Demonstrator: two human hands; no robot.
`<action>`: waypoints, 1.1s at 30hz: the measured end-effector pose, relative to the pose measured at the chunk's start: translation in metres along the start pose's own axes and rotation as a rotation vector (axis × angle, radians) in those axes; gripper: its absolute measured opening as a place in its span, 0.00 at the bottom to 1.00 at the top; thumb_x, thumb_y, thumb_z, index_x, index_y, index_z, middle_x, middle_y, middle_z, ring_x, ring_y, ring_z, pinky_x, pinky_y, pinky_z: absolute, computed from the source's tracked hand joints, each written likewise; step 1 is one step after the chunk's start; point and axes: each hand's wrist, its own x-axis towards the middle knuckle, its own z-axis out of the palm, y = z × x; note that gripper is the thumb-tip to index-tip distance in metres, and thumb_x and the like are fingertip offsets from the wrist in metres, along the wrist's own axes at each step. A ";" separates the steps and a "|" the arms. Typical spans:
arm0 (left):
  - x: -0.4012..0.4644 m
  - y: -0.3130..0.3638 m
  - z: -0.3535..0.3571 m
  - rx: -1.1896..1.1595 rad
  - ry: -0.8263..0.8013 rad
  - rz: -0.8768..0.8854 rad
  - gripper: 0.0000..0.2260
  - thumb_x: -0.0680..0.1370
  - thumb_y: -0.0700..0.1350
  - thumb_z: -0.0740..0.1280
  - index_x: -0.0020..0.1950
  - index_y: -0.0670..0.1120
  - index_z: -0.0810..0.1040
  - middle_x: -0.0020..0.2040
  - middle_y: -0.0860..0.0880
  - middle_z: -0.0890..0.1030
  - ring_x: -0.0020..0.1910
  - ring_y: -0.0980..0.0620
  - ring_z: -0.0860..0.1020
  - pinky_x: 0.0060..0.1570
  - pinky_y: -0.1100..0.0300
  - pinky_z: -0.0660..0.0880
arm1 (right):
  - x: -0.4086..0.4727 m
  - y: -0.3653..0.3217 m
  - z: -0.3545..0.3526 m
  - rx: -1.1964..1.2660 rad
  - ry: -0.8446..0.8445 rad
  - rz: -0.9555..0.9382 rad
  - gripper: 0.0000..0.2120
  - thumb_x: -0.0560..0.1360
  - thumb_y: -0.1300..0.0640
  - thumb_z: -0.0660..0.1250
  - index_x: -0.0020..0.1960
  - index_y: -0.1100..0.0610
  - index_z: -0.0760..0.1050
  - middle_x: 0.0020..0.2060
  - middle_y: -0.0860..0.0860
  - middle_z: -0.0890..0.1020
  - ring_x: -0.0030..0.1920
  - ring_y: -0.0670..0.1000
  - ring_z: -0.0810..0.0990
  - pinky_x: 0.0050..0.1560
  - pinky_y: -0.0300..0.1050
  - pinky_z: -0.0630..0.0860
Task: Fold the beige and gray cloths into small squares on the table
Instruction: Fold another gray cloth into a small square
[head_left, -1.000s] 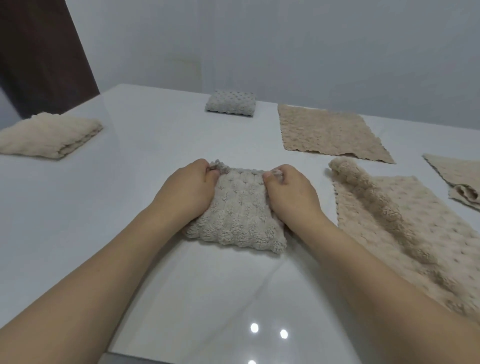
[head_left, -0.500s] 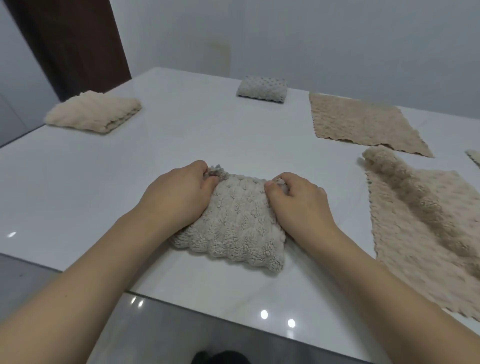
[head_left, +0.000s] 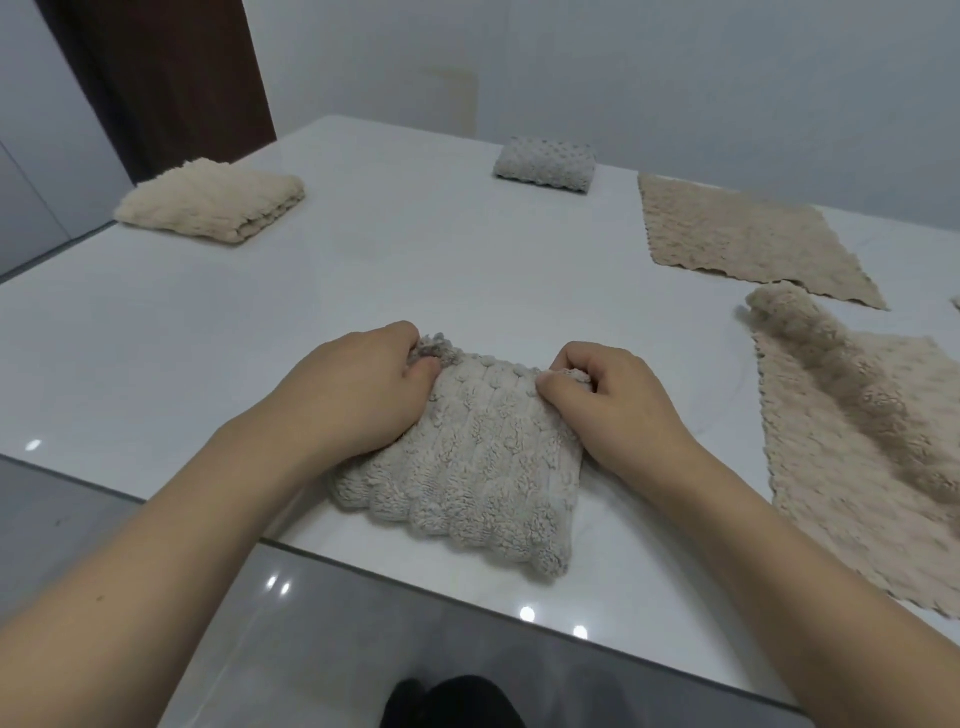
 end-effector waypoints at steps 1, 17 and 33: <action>-0.002 -0.001 -0.001 -0.005 -0.006 -0.001 0.15 0.82 0.55 0.56 0.40 0.47 0.65 0.37 0.50 0.74 0.38 0.50 0.72 0.35 0.54 0.63 | 0.000 0.000 -0.001 0.009 -0.014 -0.007 0.11 0.74 0.54 0.65 0.33 0.55 0.73 0.23 0.44 0.71 0.31 0.48 0.69 0.40 0.42 0.63; -0.011 -0.006 -0.007 -0.026 -0.038 0.009 0.14 0.81 0.53 0.59 0.42 0.44 0.70 0.39 0.48 0.76 0.41 0.48 0.74 0.39 0.54 0.67 | -0.005 -0.001 -0.002 0.078 -0.127 -0.113 0.11 0.72 0.58 0.66 0.32 0.58 0.72 0.24 0.48 0.70 0.26 0.45 0.65 0.31 0.42 0.65; -0.008 -0.007 -0.008 -0.035 -0.054 0.006 0.14 0.80 0.52 0.61 0.38 0.45 0.69 0.37 0.49 0.76 0.39 0.51 0.74 0.36 0.55 0.65 | -0.004 0.001 -0.002 0.076 -0.150 -0.166 0.13 0.69 0.53 0.64 0.30 0.57 0.67 0.23 0.45 0.65 0.27 0.46 0.62 0.32 0.45 0.62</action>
